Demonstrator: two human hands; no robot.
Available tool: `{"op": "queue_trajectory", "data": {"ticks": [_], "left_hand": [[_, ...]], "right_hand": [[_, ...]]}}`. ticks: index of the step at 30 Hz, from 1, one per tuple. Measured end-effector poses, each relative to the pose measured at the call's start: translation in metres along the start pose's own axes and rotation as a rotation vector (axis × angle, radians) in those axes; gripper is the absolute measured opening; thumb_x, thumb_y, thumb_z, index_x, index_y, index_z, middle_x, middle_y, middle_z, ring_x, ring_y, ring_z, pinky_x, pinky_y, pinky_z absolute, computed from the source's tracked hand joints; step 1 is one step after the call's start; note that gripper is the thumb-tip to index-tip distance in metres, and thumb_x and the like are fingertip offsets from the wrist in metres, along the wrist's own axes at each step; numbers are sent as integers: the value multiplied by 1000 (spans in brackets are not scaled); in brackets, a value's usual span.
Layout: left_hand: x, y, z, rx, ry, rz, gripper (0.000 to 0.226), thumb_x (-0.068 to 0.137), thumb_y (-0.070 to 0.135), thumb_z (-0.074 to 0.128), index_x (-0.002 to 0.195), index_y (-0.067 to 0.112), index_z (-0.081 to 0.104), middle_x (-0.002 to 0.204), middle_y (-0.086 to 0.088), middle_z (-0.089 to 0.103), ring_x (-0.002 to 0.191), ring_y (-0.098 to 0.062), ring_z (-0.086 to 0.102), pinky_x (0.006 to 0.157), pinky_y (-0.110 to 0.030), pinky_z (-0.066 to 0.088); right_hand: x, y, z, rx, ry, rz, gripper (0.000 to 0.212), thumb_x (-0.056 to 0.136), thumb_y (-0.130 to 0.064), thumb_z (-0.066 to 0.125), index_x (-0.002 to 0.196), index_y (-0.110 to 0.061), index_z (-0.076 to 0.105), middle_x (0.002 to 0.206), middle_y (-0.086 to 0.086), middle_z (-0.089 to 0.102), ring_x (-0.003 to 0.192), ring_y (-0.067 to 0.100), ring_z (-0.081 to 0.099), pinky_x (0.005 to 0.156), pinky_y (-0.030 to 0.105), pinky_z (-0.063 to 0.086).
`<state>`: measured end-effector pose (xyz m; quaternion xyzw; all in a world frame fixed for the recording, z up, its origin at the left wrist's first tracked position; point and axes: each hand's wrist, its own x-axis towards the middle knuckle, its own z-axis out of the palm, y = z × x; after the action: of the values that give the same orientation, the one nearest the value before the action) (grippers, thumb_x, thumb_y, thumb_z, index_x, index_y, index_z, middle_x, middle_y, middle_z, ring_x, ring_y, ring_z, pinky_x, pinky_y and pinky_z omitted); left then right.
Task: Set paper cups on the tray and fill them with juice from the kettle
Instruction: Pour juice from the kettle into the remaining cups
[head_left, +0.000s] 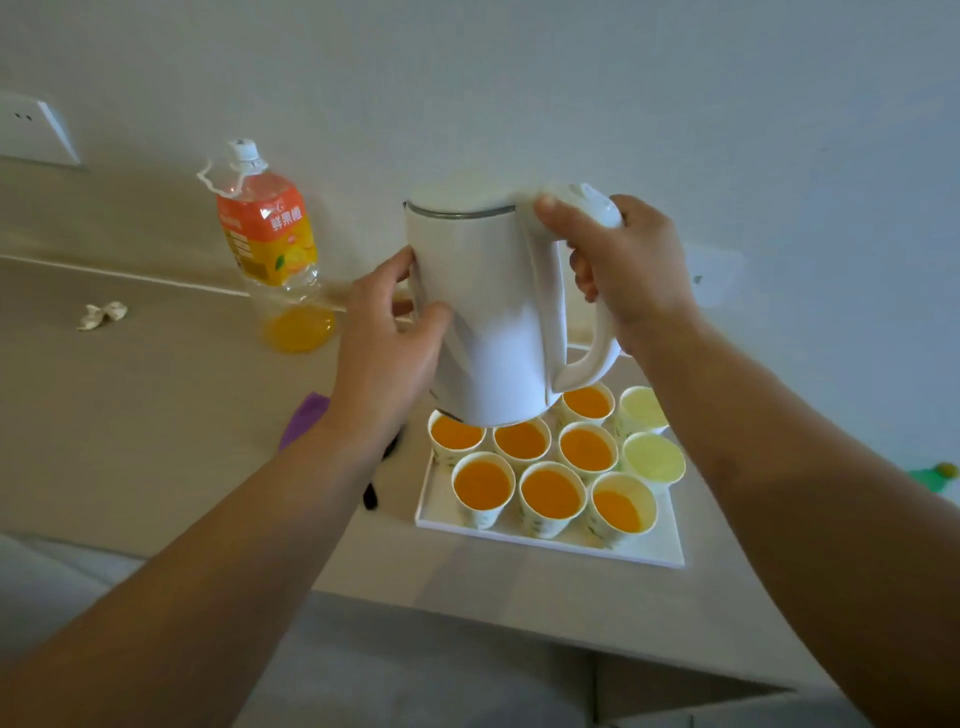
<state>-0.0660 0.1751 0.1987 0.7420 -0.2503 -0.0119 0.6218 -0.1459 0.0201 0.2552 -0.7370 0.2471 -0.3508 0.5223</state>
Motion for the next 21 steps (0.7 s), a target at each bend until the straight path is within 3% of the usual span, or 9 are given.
{"op": "queue_trajectory", "data": {"ticks": [2,4,6,8,10,13,15,17,21], "left_hand": [[-13,8,13,-34,-35,2,47,81,23,56,127,33,53,122,18,56,111,-9,57,93,-33,51],[-22,13,22,-41,-76,7,41,86,13,57,118,38,52,114,25,55,107,-8,59,89,-26,51],[-25,15,26,-30,-103,-10,41,88,12,56,122,35,53,115,24,55,98,-2,60,81,-15,49],[-26,18,29,-27,-138,-29,42,88,15,58,127,31,53,119,21,56,96,2,60,85,-20,51],[-27,23,31,-9,-177,-29,43,89,19,59,130,30,50,127,16,53,98,2,59,89,-27,52],[-27,35,36,75,-235,46,50,90,23,60,136,30,42,129,13,44,106,-4,54,85,-21,48],[-26,42,42,161,-240,127,55,90,25,60,140,27,38,126,14,36,116,-9,46,91,-23,44],[-26,52,49,243,-234,240,55,89,30,57,141,24,40,128,10,35,124,-13,39,103,-26,34],[-26,78,75,432,-296,372,47,95,32,52,141,26,43,142,-1,36,133,-20,29,99,-17,20]], "right_hand": [[-3,1,-21,-10,1,-7,41,71,-43,78,78,-10,55,55,-1,47,45,10,41,47,25,37],[-7,3,-39,-25,10,0,40,71,-41,79,76,-10,53,55,-1,47,45,11,40,45,23,36],[-9,5,-51,-44,9,8,40,70,-42,79,75,-11,54,57,0,48,47,12,40,45,23,35],[-12,7,-63,-55,15,7,41,68,-43,80,78,-11,56,60,2,49,50,15,41,46,24,34],[-14,9,-74,-78,15,3,41,69,-42,79,80,-9,57,57,2,48,48,14,40,45,23,34],[-14,11,-92,-85,9,0,35,72,-37,78,80,-9,59,54,1,46,46,13,39,45,21,33],[-11,12,-103,-86,-8,-1,35,72,-37,78,80,-8,60,54,0,47,48,14,39,46,23,33],[-8,14,-115,-96,-42,-7,36,69,-39,78,76,-10,60,52,-1,48,49,16,39,48,26,33],[-1,14,-141,-127,-141,-28,37,62,-43,77,66,-15,53,48,-3,46,48,17,38,51,27,33]]}}
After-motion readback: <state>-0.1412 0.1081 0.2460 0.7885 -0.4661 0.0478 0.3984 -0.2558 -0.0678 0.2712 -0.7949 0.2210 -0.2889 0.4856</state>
